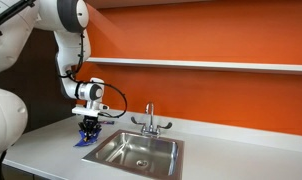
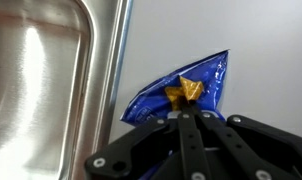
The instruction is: Put the dorito bag into the sink
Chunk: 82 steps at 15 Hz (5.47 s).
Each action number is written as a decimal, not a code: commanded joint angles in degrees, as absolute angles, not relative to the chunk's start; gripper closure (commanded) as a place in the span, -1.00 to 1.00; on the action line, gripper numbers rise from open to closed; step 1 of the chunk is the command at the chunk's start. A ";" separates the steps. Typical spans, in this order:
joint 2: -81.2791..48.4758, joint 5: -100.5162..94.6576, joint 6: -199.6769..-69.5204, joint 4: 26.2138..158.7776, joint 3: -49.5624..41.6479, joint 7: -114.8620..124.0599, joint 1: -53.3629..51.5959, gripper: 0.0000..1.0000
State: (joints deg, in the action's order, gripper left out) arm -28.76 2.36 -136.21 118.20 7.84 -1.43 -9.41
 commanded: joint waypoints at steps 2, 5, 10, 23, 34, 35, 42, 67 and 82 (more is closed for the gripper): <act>-28.00 2.02 -134.15 116.69 7.78 -2.00 -8.83 1.00; -26.20 1.85 -133.54 116.50 7.84 -1.70 -9.09 1.00; -22.84 1.92 -133.05 117.28 7.79 -1.50 -9.02 1.00; -16.79 1.47 -134.77 122.21 1.45 -0.59 -3.89 1.00; -12.85 1.63 -136.77 127.85 -5.39 -0.92 3.37 1.00; -13.04 1.70 -137.07 127.99 -5.78 -1.01 3.86 1.00; -17.18 2.59 -140.24 128.40 -6.33 -2.08 5.98 1.00; -39.53 2.61 -148.62 118.42 -3.78 -2.25 6.80 1.00; -42.06 2.57 -148.60 116.96 -3.64 -2.38 6.96 1.00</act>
State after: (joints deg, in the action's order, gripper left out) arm -41.41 2.29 -148.61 117.93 -4.84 -1.38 5.48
